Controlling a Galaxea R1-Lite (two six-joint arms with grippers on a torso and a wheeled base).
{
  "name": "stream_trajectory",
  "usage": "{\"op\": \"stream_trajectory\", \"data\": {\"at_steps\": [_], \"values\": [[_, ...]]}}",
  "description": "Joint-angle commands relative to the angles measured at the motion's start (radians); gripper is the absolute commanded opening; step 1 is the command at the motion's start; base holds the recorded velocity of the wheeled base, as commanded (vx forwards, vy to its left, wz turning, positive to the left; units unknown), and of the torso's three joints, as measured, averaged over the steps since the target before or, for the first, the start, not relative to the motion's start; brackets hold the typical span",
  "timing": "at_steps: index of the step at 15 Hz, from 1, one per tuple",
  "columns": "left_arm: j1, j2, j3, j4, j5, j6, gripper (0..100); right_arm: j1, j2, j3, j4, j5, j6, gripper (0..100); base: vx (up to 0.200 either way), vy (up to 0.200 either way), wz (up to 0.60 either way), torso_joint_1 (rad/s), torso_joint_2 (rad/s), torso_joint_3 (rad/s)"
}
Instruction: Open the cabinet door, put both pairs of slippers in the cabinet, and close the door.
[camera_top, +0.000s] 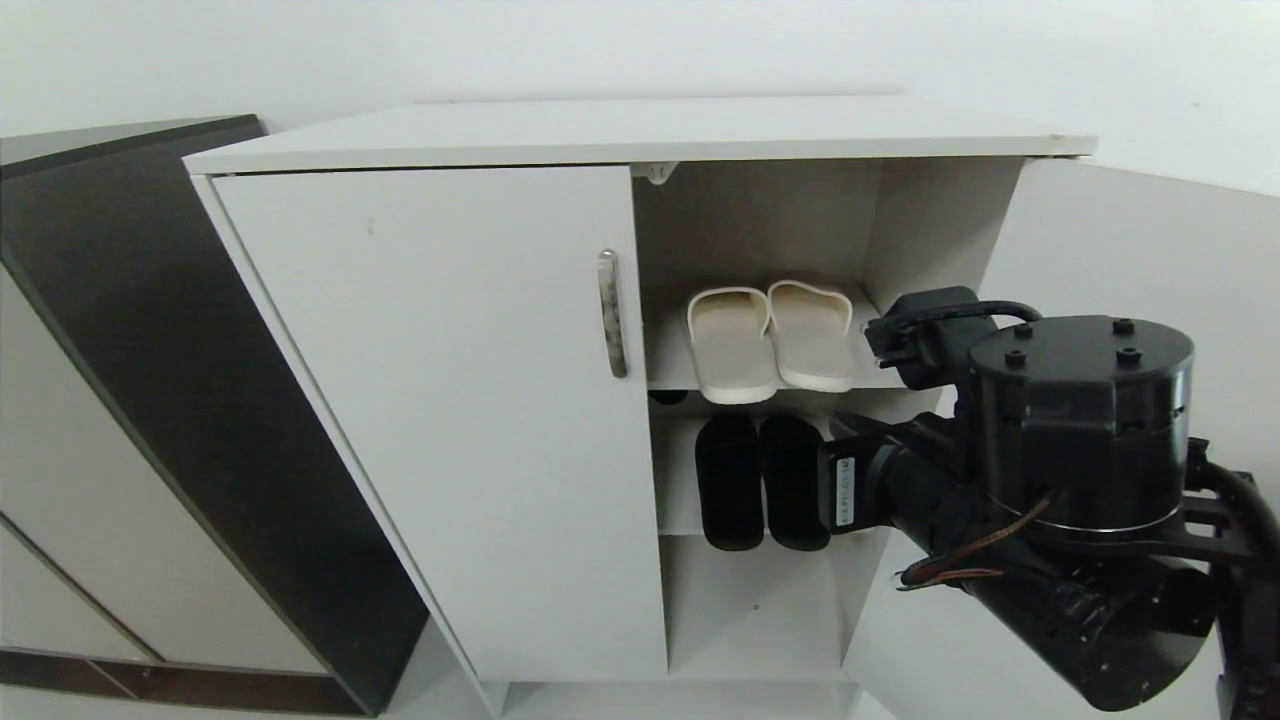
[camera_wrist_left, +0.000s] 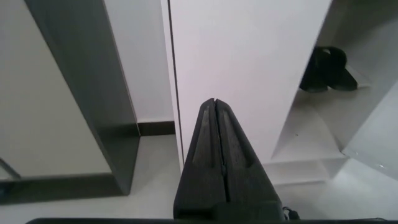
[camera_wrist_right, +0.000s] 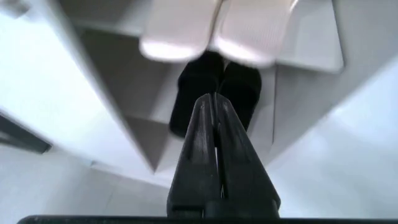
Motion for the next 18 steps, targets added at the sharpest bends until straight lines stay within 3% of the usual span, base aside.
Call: {"op": "stream_trajectory", "data": {"at_steps": [1, 18], "values": [[0.000, 0.001, 0.000, 0.000, 0.000, -0.001, 0, 0.000, 0.016, 0.004, -0.001, 0.003, 0.004, 0, -0.200, 0.000, 0.00, -0.002, 0.00, 0.007], [0.000, 0.000, 0.000, 0.000, 0.000, 0.001, 0, -0.006, 0.037, 0.038, -0.020, 0.005, 0.001, 0, -0.188, 0.000, 0.00, 0.001, 0.00, 0.003]]}}
